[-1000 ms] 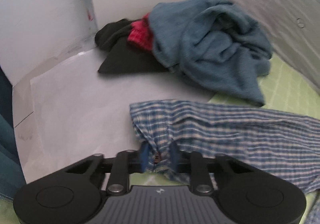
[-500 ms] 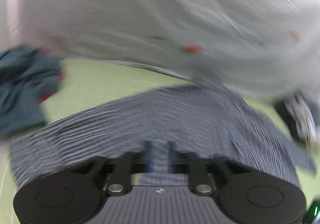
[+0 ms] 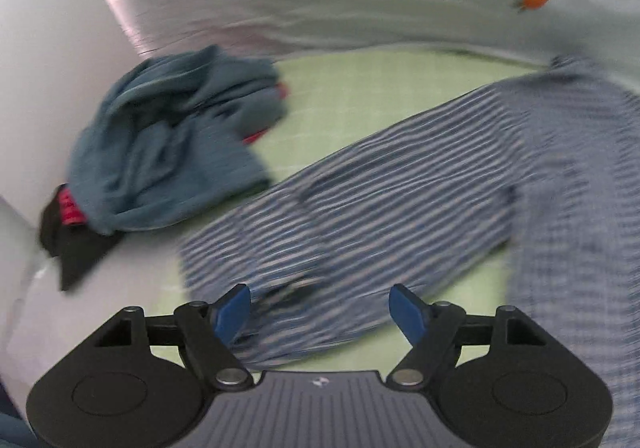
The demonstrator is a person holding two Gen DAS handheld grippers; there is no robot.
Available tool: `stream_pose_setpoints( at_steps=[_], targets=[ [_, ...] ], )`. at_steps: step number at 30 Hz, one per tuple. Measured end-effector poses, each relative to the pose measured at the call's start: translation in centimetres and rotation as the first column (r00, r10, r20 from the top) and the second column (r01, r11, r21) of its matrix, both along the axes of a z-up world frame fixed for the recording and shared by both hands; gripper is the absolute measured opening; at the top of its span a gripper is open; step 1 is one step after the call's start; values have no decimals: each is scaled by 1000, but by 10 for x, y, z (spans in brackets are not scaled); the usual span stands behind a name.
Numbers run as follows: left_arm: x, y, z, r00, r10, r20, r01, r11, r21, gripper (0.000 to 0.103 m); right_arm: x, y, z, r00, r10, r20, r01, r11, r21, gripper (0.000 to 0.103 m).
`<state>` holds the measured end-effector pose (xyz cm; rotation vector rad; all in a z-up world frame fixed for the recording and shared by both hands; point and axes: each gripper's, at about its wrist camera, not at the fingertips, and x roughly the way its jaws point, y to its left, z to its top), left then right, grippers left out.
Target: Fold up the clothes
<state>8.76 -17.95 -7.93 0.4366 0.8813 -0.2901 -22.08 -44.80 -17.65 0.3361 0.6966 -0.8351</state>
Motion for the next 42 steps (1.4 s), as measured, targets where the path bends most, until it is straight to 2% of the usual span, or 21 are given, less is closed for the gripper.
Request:
stream_pose_setpoints(
  at_steps=[3,11,13,14,15,19,21,23,25,26,28,29,30,31,32,34,38,40,42],
  targets=[
    [7,10,-7,1000,8,11,-8,999,37,77,0,0,0,1000,-1,0,1,1000,-1,103],
    [16,14,-29,999,-47,13,46,997,69,75,1,1,0,1000,-6,1,6,1000,-2,103],
    [18,15,-29,999,-45,11,45,998,37,50,0,1,0,1000,-4,1,4,1000,-2,103],
    [19,15,-29,999,-41,7,41,999,20,24,0,1,0,1000,-4,2,4,1000,-2,103],
    [21,16,-28,1000,-29,0,29,1000,5,13,0,2,0,1000,-4,2,4,1000,-3,103],
    [22,12,-12,999,-31,-9,30,995,-100,9,0,2,-1,1000,-6,6,6,1000,-7,103],
    [17,2,5,998,-69,1,68,982,-176,8,0,2,-1,1000,-6,7,6,1000,-8,103],
    [6,-11,27,992,-126,4,121,948,-296,8,0,2,-1,1000,-6,8,6,1000,-9,103],
    [-6,-27,50,982,-188,6,172,887,-428,8,0,2,-1,1000,-5,9,5,1000,-10,103],
    [-13,-35,60,974,-225,10,200,848,-491,9,0,2,-1,1000,-5,10,5,1000,-11,103],
    [-30,-53,71,946,-325,11,272,772,-574,15,0,2,-1,1000,-4,8,4,1000,-7,103],
    [-38,-64,72,928,-373,3,304,751,-586,29,0,2,0,1000,-4,7,4,1000,-4,103],
    [-45,-74,69,914,-406,-10,328,753,-571,56,1,0,1,1000,1,-1,-1,1000,8,103],
    [-51,-83,64,904,-426,-26,348,771,-534,70,2,-1,3,1000,6,-9,-5,1000,22,103],
    [-56,-90,58,904,-427,-39,355,797,-489,81,3,-2,5,1000,10,-16,-10,999,36,103],
    [-60,-93,44,911,-404,-79,338,844,-416,81,5,-5,8,999,20,-31,-18,998,63,103],
    [-50,-86,18,925,-319,-206,241,912,-331,83,12,-4,19,999,43,-31,-40,995,89,103],
    [-46,-82,8,934,-271,-233,205,941,-270,84,23,2,30,997,77,-11,-76,995,66,103],
    [-40,-77,1,938,-231,-260,172,957,-232,86,38,9,42,992,129,8,-130,991,36,103]
  ],
)
